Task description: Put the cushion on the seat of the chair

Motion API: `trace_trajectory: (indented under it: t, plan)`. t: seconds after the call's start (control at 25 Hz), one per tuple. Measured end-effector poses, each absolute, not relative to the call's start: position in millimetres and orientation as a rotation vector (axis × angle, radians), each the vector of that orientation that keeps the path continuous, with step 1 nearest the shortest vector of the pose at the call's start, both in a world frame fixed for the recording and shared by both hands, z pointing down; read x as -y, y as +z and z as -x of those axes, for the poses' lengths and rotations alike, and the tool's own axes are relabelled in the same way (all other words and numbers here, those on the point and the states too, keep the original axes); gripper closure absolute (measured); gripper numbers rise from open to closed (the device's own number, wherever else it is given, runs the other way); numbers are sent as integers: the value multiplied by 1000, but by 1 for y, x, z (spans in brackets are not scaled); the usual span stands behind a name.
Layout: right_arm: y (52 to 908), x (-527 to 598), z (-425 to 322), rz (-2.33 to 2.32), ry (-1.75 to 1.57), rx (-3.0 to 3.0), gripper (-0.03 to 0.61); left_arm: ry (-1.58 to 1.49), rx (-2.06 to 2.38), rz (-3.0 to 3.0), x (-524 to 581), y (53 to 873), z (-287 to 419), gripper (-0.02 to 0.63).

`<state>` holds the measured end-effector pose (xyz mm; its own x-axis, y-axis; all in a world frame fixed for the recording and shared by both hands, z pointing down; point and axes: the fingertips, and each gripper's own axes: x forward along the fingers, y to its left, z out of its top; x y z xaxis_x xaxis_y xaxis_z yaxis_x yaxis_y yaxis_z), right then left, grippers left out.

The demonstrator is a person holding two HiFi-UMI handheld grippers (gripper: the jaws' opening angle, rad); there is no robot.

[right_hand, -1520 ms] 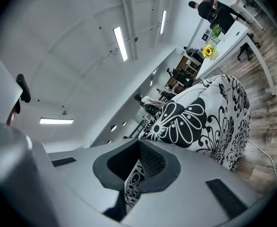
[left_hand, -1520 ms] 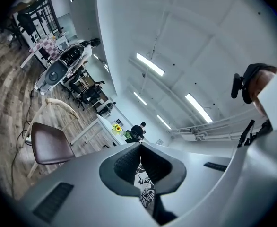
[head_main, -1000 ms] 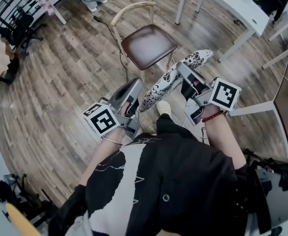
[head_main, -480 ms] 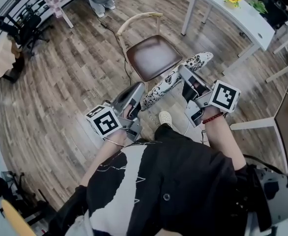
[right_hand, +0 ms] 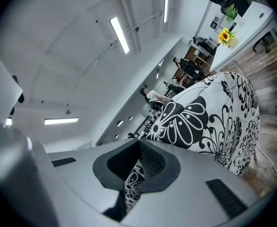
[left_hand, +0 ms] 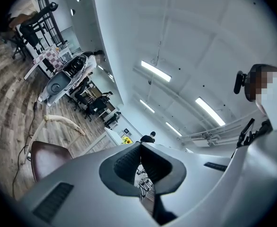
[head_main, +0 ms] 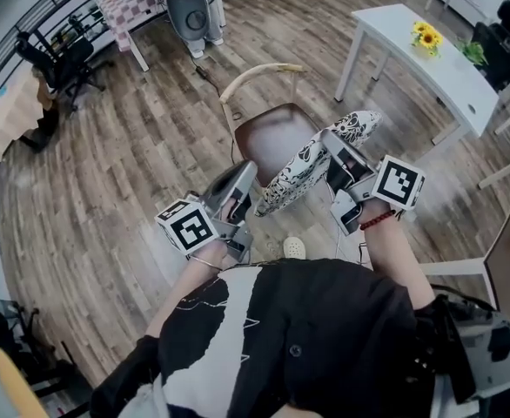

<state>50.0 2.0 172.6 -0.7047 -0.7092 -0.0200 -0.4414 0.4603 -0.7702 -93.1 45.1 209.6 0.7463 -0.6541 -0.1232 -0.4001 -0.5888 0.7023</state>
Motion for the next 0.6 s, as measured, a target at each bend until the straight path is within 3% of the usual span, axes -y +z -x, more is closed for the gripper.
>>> trace_trajectory:
  t: [0.6]
  plan:
    - [165,93,-84,897,-1092,-2456,563,-558,886,-2267,33,204,61,602]
